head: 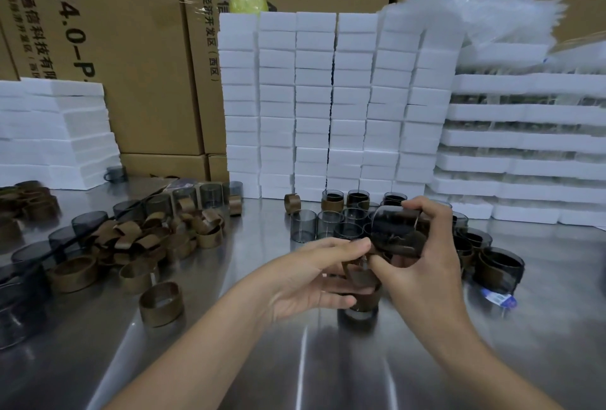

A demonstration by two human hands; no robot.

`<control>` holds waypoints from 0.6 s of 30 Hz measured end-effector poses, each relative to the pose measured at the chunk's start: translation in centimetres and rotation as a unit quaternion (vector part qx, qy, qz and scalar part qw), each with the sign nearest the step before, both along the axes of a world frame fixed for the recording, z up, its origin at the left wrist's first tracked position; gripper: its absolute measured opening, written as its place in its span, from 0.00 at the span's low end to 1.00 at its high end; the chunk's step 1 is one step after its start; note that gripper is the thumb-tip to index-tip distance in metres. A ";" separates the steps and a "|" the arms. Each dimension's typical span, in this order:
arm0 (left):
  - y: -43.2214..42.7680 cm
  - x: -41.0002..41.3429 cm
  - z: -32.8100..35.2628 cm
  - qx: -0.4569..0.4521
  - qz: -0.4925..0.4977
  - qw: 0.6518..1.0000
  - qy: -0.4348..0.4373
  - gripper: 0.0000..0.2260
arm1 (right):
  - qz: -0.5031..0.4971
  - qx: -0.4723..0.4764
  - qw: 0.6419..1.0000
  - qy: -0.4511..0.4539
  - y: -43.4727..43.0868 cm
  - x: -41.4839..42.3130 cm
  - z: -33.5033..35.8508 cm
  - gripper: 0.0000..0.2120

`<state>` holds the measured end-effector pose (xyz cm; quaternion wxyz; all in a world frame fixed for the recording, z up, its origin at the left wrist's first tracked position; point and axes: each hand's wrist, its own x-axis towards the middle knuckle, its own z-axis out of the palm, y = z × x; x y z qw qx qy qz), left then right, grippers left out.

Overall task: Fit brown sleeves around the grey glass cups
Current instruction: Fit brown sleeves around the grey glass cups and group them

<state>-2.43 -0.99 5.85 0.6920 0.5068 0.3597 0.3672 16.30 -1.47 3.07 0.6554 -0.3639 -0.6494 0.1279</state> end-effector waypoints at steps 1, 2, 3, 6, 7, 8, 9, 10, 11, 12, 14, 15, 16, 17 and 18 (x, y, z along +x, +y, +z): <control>0.1 -0.1 0.0 0.006 0.013 1.000 -0.006 0.23 | -0.001 0.011 1.000 -0.003 -0.1 0.0 0.0 0.37; 0.2 -0.1 0.1 0.013 0.028 0.999 -0.015 0.25 | -0.001 0.022 1.000 -0.005 -0.2 -0.1 0.1 0.37; 0.3 -0.2 0.1 0.021 0.042 0.999 -0.025 0.27 | -0.004 0.030 1.000 -0.006 -0.2 -0.2 0.1 0.38; 0.6 -0.4 0.2 0.026 0.058 0.997 -0.053 0.28 | -0.016 0.035 0.999 0.001 -0.1 -0.6 0.1 0.40; 0.7 -0.5 0.3 0.024 0.050 0.997 -0.062 0.25 | -0.020 0.031 0.999 0.006 -0.1 -0.7 0.0 0.42; 0.8 -0.6 0.3 0.020 0.040 0.997 -0.070 0.22 | -0.023 0.027 0.999 0.009 -0.1 -0.7 0.0 0.43; 0.8 -0.7 0.3 0.013 0.031 0.996 -0.078 0.19 | -0.021 0.023 0.999 0.007 0.0 -0.7 0.0 0.44; 0.8 -0.7 0.3 0.006 0.023 0.996 -0.087 0.19 | -0.015 0.018 1.000 0.002 0.0 -0.8 0.0 0.44; 0.8 -0.7 0.2 -0.001 0.017 0.996 -0.093 0.21 | -0.004 0.012 1.000 -0.005 0.0 -0.8 -0.1 0.45; 0.8 -0.7 0.1 -0.005 0.013 0.995 -0.094 0.23 | 0.009 0.007 1.000 -0.013 0.0 -0.8 -0.2 0.45; 0.7 -0.7 0.1 -0.004 -0.001 0.996 -0.091 0.22 | 0.026 -0.003 0.999 -0.038 -0.2 -0.9 -0.4 0.47; 0.7 -0.7 0.1 -0.002 -0.007 0.996 -0.091 0.21 | 0.030 -0.005 0.998 -0.053 -0.3 -1.1 -0.4 0.48; 0.6 -0.7 0.1 0.000 -0.011 0.996 -0.094 0.20 | 0.031 -0.006 0.997 -0.064 -0.5 -1.2 -0.5 0.49; 0.6 -0.6 0.2 0.000 -0.010 0.995 -0.097 0.21 | 0.033 -0.007 0.997 -0.070 -0.6 -1.2 -0.4 0.49; 0.6 -0.5 0.3 0.001 -0.007 0.995 -0.100 0.21 | 0.035 -0.007 0.997 -0.067 -0.6 -1.2 -0.4 0.49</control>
